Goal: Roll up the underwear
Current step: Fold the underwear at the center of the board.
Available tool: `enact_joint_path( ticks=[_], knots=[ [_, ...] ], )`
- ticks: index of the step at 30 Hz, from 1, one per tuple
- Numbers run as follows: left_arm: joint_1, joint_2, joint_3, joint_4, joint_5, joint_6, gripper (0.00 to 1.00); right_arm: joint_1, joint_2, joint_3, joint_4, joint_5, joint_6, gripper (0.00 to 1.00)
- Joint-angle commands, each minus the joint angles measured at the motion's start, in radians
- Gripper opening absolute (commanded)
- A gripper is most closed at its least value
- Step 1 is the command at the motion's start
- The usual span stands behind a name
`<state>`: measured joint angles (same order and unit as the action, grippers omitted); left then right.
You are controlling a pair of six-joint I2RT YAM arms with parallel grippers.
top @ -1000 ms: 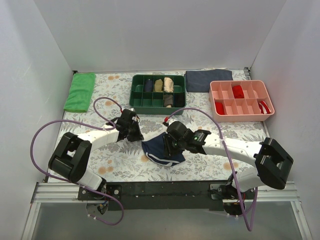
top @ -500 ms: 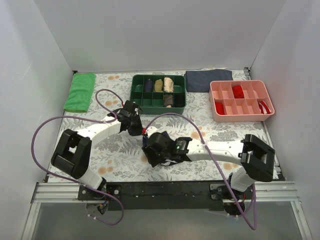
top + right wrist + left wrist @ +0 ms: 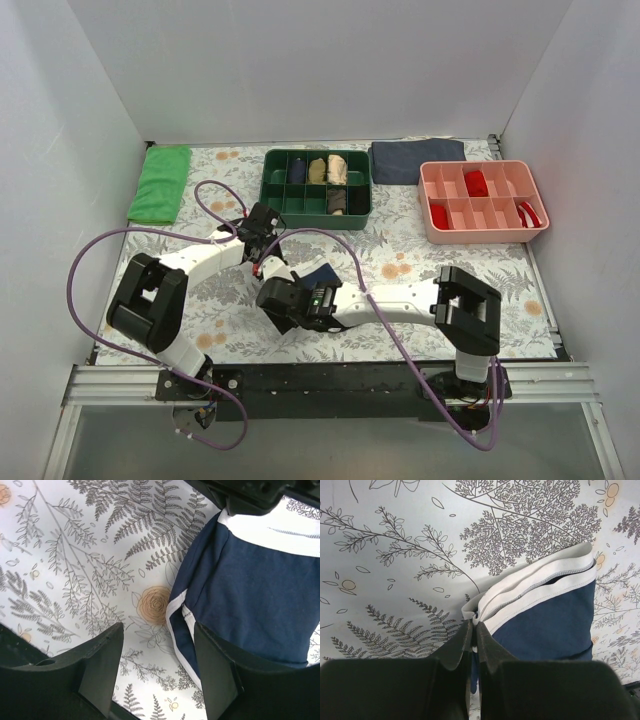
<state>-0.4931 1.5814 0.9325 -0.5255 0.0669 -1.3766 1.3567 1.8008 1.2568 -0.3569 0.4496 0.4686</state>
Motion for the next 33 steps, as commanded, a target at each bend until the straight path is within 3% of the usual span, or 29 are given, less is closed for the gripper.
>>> enact_joint_path(
  ticks=[1,7,24,33],
  knots=[
    [-0.002,-0.011,0.042,-0.011,-0.006,-0.001,0.0,0.013,0.061,0.062,-0.08,0.089,0.039,0.65],
    [-0.004,-0.012,0.042,-0.01,-0.004,-0.007,0.0,0.035,0.114,0.072,-0.157,0.182,0.097,0.59],
    [-0.002,-0.008,0.039,-0.002,0.01,-0.004,0.0,0.062,0.242,0.145,-0.192,0.293,0.073,0.58],
    [-0.002,-0.017,0.035,-0.005,0.008,-0.001,0.0,0.059,0.281,0.162,-0.214,0.278,0.09,0.45]
  ],
)
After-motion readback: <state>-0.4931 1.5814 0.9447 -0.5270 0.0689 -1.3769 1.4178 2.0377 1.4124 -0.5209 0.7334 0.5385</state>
